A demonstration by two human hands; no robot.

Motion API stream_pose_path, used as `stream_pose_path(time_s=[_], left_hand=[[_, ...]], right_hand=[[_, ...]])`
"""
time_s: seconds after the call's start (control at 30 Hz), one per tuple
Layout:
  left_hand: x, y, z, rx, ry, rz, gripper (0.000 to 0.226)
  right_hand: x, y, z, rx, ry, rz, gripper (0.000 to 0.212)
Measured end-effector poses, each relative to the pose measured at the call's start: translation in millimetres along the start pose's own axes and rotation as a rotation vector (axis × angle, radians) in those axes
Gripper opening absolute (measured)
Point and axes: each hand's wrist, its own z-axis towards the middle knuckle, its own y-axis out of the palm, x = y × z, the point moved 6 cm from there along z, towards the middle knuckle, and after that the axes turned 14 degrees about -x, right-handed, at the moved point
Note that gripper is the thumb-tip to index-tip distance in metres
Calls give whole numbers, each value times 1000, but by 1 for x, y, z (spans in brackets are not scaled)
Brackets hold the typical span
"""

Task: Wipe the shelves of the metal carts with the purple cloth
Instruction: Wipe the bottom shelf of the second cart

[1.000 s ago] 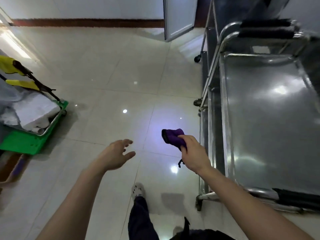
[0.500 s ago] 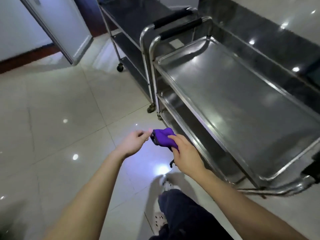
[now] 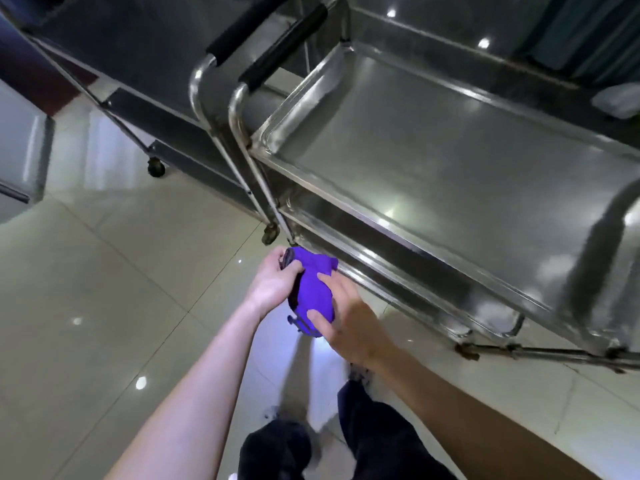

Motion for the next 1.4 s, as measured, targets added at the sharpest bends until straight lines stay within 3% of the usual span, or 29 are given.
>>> stream_pose_path(time_s=[0.13, 0.2, 0.3, 0.37, 0.4, 0.47, 0.5, 0.63, 0.77, 0.87, 0.93, 1.03, 1.1, 1.17, 1.3, 1.4], left_hand=[[3, -17, 36, -139, 93, 209, 19], [4, -30, 52, -187, 155, 280, 15], [5, -48, 76, -283, 239, 377, 18], [5, -56, 90, -351, 292, 413, 19], [2, -61, 97, -380, 315, 419, 20], [-6, -66, 113, -429, 375, 358, 22], [-10, -68, 122, -443, 399, 319, 22], [-44, -78, 168, -416, 327, 272, 18], [-96, -90, 238, -294, 308, 398, 16], [-144, -78, 297, -307, 311, 537, 19], [-177, -66, 337, -299, 297, 565, 20], [-219, -46, 396, -226, 308, 515, 35], [-248, -24, 436, -291, 380, 469, 52], [-264, -7, 466, -382, 415, 476, 65], [-299, 25, 542, -377, 472, 535, 37], [-296, 42, 591, -254, 624, 523, 25]], right_hand=[[5, 8, 22, 165, 36, -44, 34], [15, 14, 36, 175, 175, 17, 36], [27, 19, 54, 277, 414, 159, 56], [38, 29, 65, 343, 541, 430, 73], [44, 37, 74, 343, 565, 600, 70], [54, 58, 92, 285, 561, 1152, 43], [61, 62, 105, 263, 564, 1237, 43], [89, 77, 142, 246, 511, 1062, 37], [138, 105, 169, 379, 544, 995, 22], [177, 126, 197, 343, 614, 702, 40], [212, 146, 217, 352, 635, 643, 43], [265, 176, 249, 390, 654, 604, 30], [305, 198, 274, 446, 649, 566, 24], [330, 206, 292, 498, 619, 511, 39], [393, 224, 332, 567, 572, 510, 83], [429, 220, 351, 702, 553, 344, 65]])
